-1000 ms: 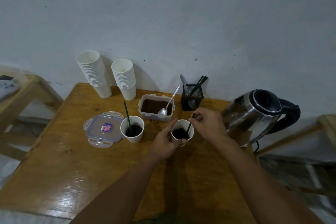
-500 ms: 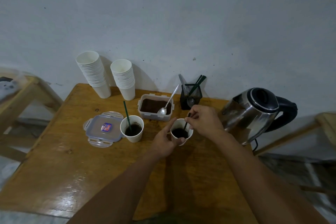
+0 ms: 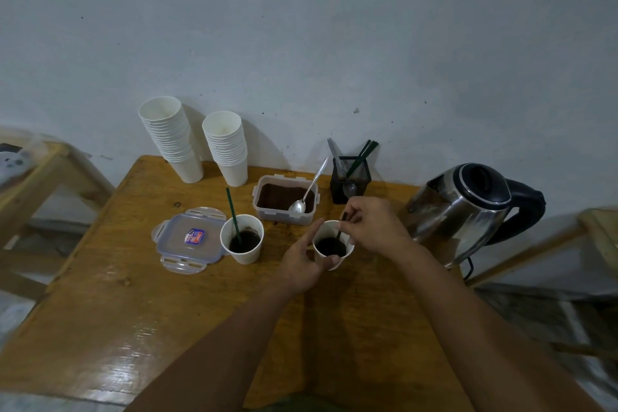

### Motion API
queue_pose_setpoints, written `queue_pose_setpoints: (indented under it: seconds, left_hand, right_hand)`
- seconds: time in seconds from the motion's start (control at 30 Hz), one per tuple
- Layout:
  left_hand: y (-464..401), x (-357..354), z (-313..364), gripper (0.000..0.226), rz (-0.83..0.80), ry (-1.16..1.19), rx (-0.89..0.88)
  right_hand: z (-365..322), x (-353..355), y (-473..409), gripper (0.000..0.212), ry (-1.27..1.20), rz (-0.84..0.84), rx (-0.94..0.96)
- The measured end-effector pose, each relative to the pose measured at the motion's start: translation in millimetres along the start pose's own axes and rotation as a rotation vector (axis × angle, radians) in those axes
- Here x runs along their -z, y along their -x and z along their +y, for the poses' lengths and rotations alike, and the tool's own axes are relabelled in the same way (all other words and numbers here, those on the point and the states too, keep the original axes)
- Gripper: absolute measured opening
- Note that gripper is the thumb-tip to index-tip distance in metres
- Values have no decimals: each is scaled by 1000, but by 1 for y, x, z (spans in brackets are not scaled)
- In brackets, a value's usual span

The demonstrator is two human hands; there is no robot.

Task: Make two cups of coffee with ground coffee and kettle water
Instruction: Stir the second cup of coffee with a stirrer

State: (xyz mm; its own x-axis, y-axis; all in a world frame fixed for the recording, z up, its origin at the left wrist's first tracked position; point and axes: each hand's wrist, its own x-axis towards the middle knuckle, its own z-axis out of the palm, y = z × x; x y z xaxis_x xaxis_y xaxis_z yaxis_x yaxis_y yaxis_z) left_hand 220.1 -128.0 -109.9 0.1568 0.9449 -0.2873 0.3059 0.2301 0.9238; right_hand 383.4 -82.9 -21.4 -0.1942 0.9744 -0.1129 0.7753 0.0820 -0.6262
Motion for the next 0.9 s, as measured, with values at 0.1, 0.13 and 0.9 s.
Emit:
queue_pose_setpoints:
  seconds: [0.1, 0.13, 0.9]
  left_hand:
    - [0, 0, -1, 83, -1, 9, 8]
    - [0, 1, -1, 83, -1, 4, 9]
    - [-1, -2, 0, 81, 2, 40, 13]
  right_hand:
    - [0, 1, -1, 9, 52, 106, 18]
    - [-1, 1, -1, 9, 20, 112, 18]
    - [-5, 4, -2, 12, 150, 137, 33]
